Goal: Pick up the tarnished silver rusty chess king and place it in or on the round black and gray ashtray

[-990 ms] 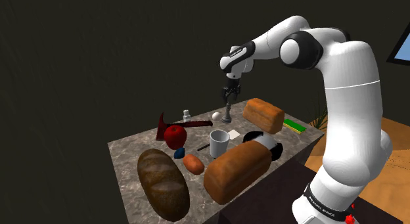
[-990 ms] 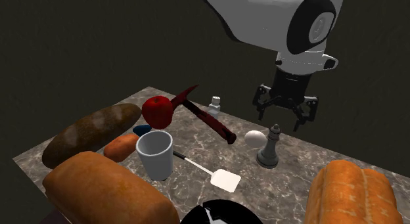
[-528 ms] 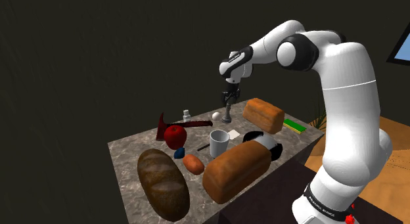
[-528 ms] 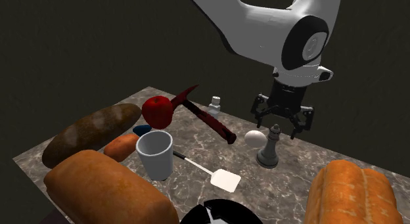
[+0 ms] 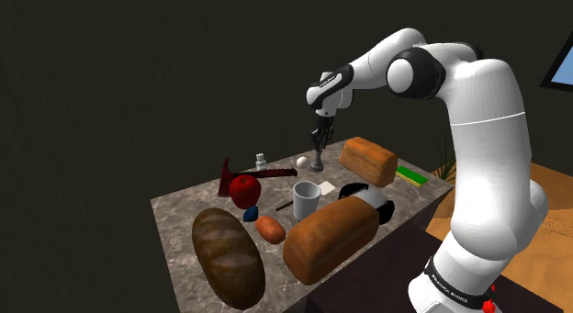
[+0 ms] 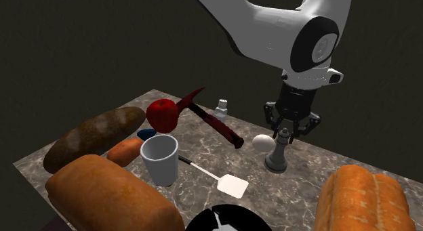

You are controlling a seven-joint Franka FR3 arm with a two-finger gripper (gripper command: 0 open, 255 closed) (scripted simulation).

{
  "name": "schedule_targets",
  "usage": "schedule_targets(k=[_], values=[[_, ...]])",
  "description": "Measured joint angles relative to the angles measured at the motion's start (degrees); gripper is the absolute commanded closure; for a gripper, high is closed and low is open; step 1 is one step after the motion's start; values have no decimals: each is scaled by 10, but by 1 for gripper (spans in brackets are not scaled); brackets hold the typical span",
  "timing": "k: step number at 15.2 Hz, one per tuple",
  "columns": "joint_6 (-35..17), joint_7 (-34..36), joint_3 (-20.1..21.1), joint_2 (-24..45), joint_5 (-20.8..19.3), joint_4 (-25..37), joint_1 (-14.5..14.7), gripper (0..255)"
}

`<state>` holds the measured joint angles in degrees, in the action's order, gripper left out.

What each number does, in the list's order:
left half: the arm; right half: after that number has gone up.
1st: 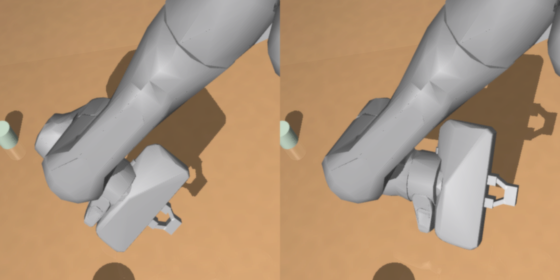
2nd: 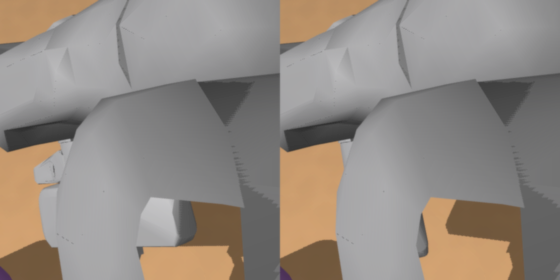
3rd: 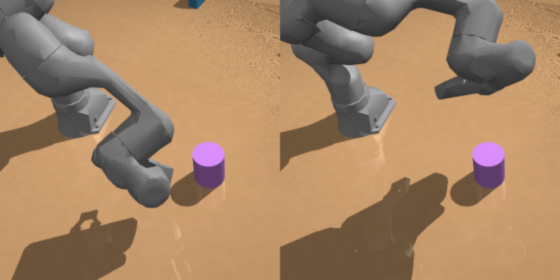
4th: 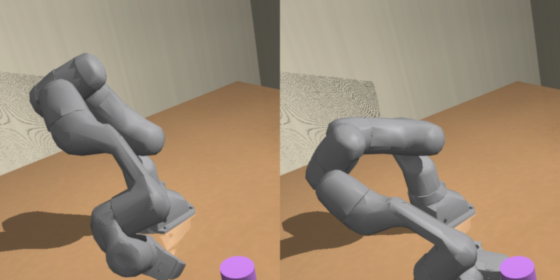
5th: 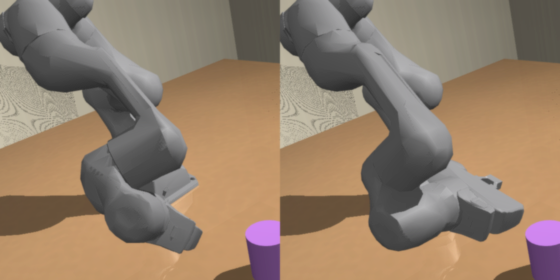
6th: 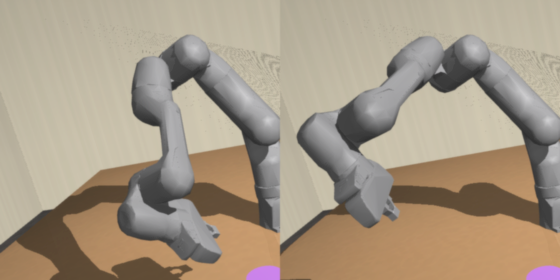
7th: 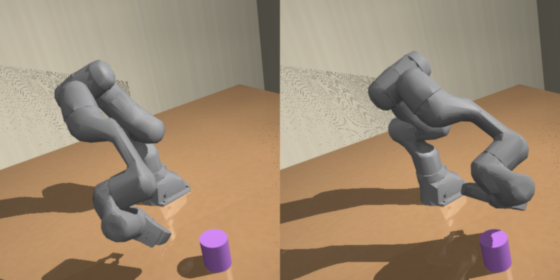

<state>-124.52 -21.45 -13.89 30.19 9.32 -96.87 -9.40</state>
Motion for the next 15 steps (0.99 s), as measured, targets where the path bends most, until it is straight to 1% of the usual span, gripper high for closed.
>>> schedule_targets(k=[8, 15], values=[[2, 0, 0, -2, -1, 0, 0, 255], [40, 6, -5, -27, -9, 13, 3, 255]])
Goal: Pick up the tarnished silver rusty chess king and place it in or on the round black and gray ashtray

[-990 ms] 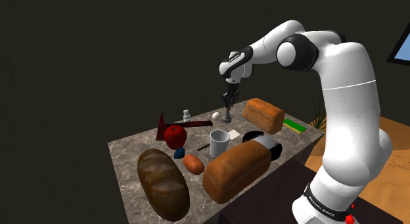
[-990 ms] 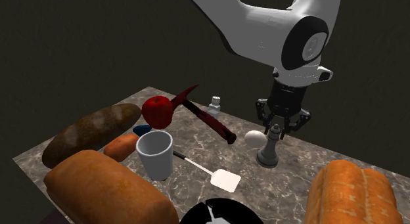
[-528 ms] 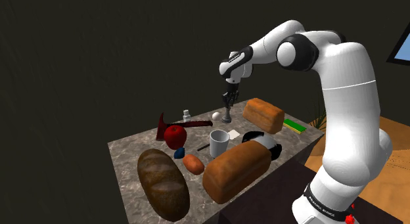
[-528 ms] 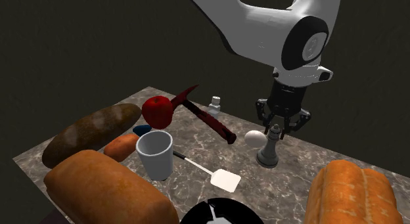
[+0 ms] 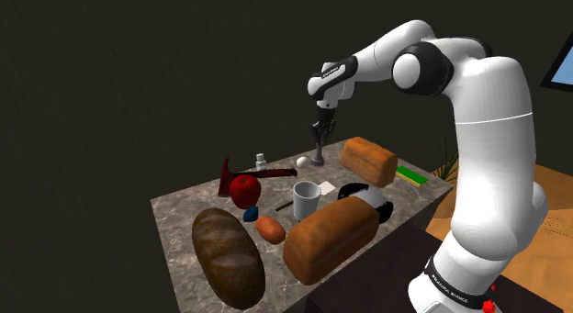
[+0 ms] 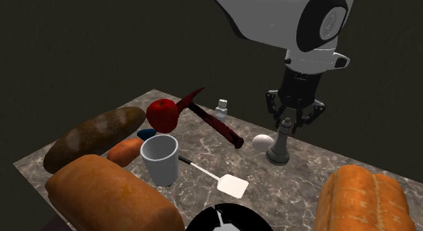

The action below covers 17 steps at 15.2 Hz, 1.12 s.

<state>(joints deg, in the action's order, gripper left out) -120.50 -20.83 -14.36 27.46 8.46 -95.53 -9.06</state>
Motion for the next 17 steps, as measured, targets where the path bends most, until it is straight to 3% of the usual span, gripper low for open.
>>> schedule_targets(k=[14, 17], values=[[92, 8, -6, -36, -13, 57, 1, 255], [91, 8, -10, -71, -20, 22, 4, 255]])
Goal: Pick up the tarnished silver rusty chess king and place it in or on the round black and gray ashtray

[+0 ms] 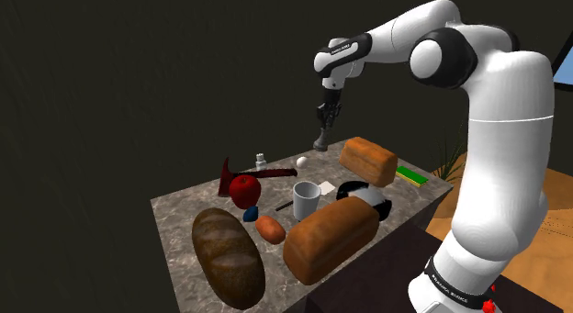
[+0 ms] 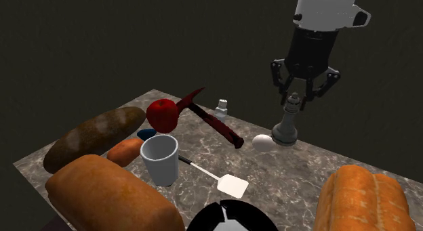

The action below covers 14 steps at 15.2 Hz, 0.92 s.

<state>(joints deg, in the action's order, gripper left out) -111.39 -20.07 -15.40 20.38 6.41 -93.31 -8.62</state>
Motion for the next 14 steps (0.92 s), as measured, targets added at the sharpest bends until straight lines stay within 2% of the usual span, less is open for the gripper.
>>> schedule_targets(k=[8, 14], values=[[-42, 7, -15, -184, -51, -219, 11, 255], [-35, 20, -16, -328, -97, -349, 2, 255]])
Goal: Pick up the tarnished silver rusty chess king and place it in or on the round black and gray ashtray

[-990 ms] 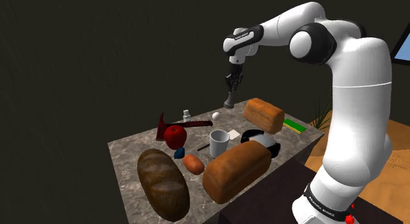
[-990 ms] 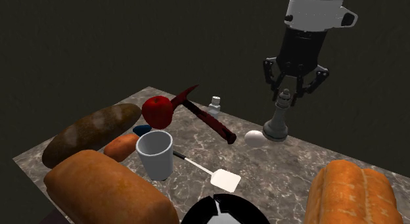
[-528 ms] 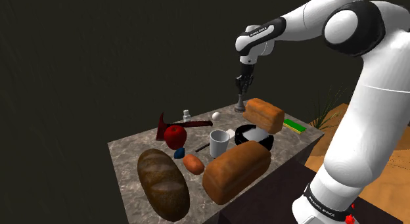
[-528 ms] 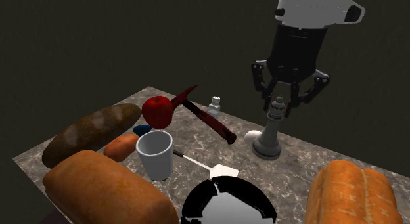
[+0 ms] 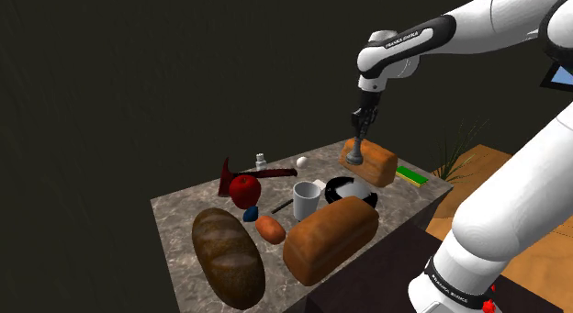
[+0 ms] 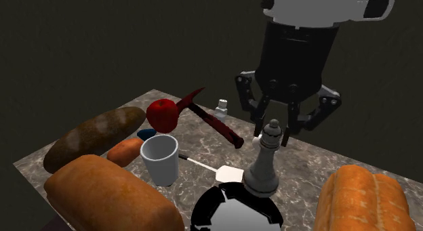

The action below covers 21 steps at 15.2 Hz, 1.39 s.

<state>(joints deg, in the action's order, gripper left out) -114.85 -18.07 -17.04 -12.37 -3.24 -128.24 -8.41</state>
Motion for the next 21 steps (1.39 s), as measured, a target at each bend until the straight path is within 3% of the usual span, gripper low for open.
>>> schedule_targets(k=[8, 21], values=[[49, 6, 6, -188, -50, -136, -35, 255], [-50, 3, -9, -175, -63, -223, -42, 255]])
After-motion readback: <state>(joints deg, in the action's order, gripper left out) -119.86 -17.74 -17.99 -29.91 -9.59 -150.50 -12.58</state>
